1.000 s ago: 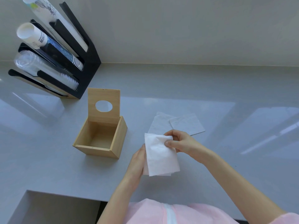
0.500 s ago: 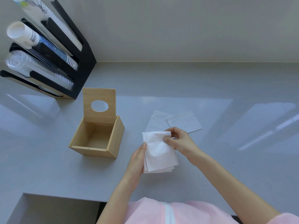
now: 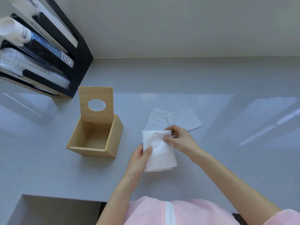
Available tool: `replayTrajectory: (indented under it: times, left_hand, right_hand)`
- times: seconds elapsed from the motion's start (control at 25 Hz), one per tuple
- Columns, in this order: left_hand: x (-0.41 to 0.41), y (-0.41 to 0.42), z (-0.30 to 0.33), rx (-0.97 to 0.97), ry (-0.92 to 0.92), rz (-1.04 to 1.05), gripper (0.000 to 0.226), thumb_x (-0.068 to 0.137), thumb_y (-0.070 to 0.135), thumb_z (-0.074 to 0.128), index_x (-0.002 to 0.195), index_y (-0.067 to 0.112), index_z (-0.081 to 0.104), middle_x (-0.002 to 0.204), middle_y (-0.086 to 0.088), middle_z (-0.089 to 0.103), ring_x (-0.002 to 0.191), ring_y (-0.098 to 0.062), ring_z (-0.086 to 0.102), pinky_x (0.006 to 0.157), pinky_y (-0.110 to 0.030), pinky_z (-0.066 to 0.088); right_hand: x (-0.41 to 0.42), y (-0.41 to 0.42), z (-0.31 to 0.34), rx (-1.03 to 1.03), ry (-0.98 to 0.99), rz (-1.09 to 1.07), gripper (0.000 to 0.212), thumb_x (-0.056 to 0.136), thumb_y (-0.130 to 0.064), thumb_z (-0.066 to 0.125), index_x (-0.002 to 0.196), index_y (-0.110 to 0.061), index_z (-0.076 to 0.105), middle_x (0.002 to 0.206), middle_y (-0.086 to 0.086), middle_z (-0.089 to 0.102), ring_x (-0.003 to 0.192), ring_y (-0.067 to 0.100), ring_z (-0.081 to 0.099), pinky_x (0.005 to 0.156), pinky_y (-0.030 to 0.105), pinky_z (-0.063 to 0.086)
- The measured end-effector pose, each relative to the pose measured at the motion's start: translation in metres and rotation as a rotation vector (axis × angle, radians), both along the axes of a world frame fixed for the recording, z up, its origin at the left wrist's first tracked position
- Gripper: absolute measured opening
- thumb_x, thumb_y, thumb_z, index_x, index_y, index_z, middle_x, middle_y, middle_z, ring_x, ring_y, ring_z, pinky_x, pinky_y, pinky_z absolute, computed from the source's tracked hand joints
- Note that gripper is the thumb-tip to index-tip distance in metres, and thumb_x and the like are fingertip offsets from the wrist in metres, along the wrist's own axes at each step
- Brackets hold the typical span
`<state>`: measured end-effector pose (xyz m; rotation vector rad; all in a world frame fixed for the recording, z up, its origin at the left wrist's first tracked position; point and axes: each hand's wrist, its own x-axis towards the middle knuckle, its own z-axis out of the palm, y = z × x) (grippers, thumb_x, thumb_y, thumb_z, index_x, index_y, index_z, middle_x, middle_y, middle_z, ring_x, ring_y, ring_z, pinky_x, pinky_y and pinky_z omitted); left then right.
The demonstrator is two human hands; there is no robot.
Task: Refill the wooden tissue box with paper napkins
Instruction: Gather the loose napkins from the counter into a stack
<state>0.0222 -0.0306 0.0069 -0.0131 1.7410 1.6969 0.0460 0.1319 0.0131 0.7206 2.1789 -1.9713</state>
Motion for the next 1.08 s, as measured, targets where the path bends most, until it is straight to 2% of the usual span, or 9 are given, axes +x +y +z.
replayTrajectory:
  times: [0.16,0.24,0.32,0.4,0.48,0.56,0.68,0.76,1.08]
  left_hand:
    - [-0.002,0.002,-0.001,-0.017,0.011,0.007,0.019,0.095,0.015,0.045,0.104,0.016,0.061,0.102,-0.007,0.068,0.095,-0.022,0.063,0.085,-0.035,0.05]
    - [-0.005,0.001,-0.002,-0.024,0.001,0.023,0.019,0.095,0.013,0.045,0.106,0.014,0.061,0.1,-0.004,0.068,0.093,-0.02,0.063,0.082,-0.031,0.05]
    - [-0.008,0.001,-0.001,-0.027,-0.009,0.035,0.019,0.095,0.012,0.045,0.104,0.016,0.061,0.099,-0.001,0.067,0.091,-0.017,0.063,0.079,-0.029,0.05]
    - [-0.01,0.001,0.0,-0.032,-0.015,0.043,0.018,0.095,0.012,0.045,0.1,0.019,0.061,0.097,0.001,0.067,0.089,-0.016,0.063,0.077,-0.027,0.049]
    - [-0.012,0.002,0.001,-0.035,-0.017,0.049,0.018,0.095,0.012,0.045,0.102,0.017,0.061,0.097,0.0,0.067,0.089,-0.016,0.063,0.076,-0.027,0.049]
    - [-0.013,0.003,0.002,-0.043,-0.021,0.047,0.018,0.095,0.013,0.045,0.101,0.018,0.061,0.098,0.0,0.067,0.09,-0.016,0.062,0.077,-0.029,0.049]
    - [-0.014,0.005,0.005,-0.053,-0.02,0.039,0.02,0.095,0.013,0.044,0.094,0.024,0.061,0.098,0.0,0.066,0.089,-0.016,0.062,0.077,-0.029,0.049]
    - [-0.014,0.006,0.007,-0.068,-0.023,0.04,0.019,0.095,0.012,0.044,0.095,0.022,0.06,0.101,-0.003,0.066,0.092,-0.02,0.062,0.08,-0.032,0.048]
    - [-0.012,0.004,0.008,-0.096,-0.015,0.044,0.021,0.095,0.013,0.043,0.092,0.025,0.06,0.101,-0.003,0.066,0.094,-0.021,0.062,0.08,-0.032,0.049]
  right_hand:
    - [-0.001,0.002,-0.002,0.026,-0.001,0.03,0.016,0.085,-0.01,0.057,0.085,-0.026,0.055,0.093,0.001,0.061,0.073,0.015,0.057,0.059,0.018,0.048]
    - [-0.006,0.012,-0.001,0.174,0.039,-0.021,0.01,0.087,-0.013,0.056,0.092,-0.021,0.058,0.093,0.0,0.062,0.075,0.014,0.057,0.057,0.016,0.047]
    - [-0.016,0.033,0.0,0.473,0.069,-0.02,0.019,0.087,-0.01,0.054,0.105,-0.014,0.059,0.102,0.004,0.063,0.088,0.017,0.059,0.07,0.02,0.045]
    - [-0.028,0.056,0.0,0.764,0.028,0.114,0.034,0.089,-0.011,0.052,0.123,-0.009,0.051,0.125,0.008,0.055,0.112,0.023,0.053,0.092,0.03,0.043]
    - [-0.039,0.072,-0.002,0.939,-0.067,0.286,0.049,0.09,-0.017,0.05,0.137,-0.009,0.035,0.145,0.008,0.036,0.13,0.025,0.038,0.105,0.037,0.036]
    - [-0.048,0.082,-0.005,1.037,-0.129,0.42,0.061,0.09,-0.02,0.051,0.143,-0.009,0.023,0.153,0.007,0.024,0.139,0.023,0.027,0.112,0.036,0.026]
    - [-0.057,0.09,-0.007,1.095,-0.209,0.508,0.069,0.086,-0.021,0.056,0.144,-0.011,0.02,0.154,0.008,0.021,0.14,0.023,0.023,0.116,0.035,0.016]
    - [-0.06,0.091,-0.007,1.101,-0.239,0.509,0.067,0.084,-0.021,0.058,0.142,-0.012,0.026,0.149,0.01,0.03,0.136,0.025,0.029,0.115,0.035,0.014]
    - [-0.066,0.089,-0.006,1.177,-0.339,0.518,0.042,0.084,-0.022,0.057,0.123,-0.008,0.048,0.126,0.016,0.044,0.119,0.032,0.037,0.1,0.036,0.031]
